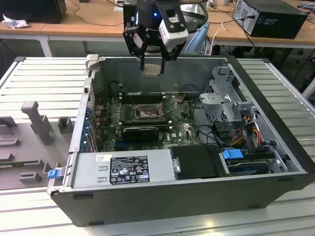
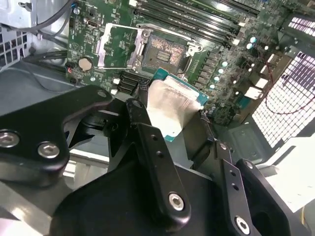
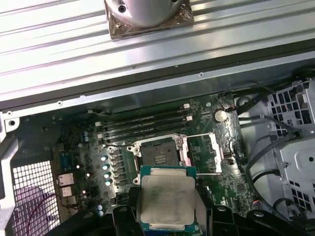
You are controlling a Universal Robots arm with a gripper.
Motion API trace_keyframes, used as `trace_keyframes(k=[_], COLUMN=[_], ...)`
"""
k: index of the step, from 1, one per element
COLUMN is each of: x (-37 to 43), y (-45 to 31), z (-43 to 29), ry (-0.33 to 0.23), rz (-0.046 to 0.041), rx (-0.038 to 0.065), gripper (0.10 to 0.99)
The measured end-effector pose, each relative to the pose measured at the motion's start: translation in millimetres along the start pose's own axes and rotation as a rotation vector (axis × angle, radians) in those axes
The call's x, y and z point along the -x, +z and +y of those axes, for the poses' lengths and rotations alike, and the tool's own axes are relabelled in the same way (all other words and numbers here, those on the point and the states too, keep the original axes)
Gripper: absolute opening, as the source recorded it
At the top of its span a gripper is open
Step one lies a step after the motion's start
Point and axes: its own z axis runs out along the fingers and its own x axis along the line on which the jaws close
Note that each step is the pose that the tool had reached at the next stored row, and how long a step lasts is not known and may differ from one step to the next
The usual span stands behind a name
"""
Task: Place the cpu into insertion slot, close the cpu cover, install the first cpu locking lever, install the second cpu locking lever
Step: 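Place the cpu into insertion slot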
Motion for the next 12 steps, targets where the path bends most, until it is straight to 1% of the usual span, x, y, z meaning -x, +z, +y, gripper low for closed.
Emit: trace_keyframes(k=[2, 7, 8, 10, 12], x=[0.0, 0.2, 0.2, 0.2, 0.3], y=[0.5, 3.7, 4.0, 4.3, 4.6], z=[0.0, -0.3, -0.4, -0.4, -0.5], ry=[0.008, 0.011, 0.019, 0.067, 0.076], rz=[-0.0009, -0.0018, -0.0028, -0.0073, -0.008], rx=[0.0, -0.006, -0.007, -0.008, -0.008], gripper=[0.529, 0.529, 0.529, 0.529, 0.529])
